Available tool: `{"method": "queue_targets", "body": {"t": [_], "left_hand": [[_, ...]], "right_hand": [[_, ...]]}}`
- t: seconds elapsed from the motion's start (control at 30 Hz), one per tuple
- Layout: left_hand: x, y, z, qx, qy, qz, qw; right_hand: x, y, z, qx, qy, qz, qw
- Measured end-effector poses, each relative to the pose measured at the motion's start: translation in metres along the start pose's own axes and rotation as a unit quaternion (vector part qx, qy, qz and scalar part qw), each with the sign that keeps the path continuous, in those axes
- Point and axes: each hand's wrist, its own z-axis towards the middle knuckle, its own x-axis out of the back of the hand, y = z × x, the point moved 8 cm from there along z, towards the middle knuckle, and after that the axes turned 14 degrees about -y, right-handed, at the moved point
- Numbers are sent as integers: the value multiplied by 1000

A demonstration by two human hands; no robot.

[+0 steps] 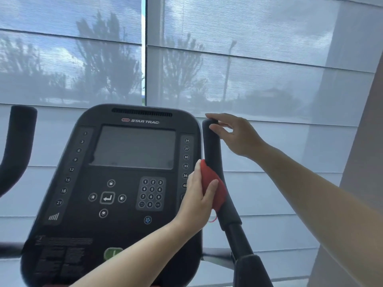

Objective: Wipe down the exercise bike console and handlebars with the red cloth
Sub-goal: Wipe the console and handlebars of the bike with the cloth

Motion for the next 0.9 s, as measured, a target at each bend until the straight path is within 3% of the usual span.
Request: {"method": "queue_targets", "body": {"t": [0.17,0.73,0.9], "left_hand": [[-5,-3,-15,19,-36,22,999],[-10,0,-29,72,-19,-37,997],[-20,20,-64,23,-101,100,990]], "right_hand": [[-1,0,-1,2,1,-16,1000],[4,1,-10,-33,12,-35,999],[8,7,-21,-47,10,-34,998]]}}
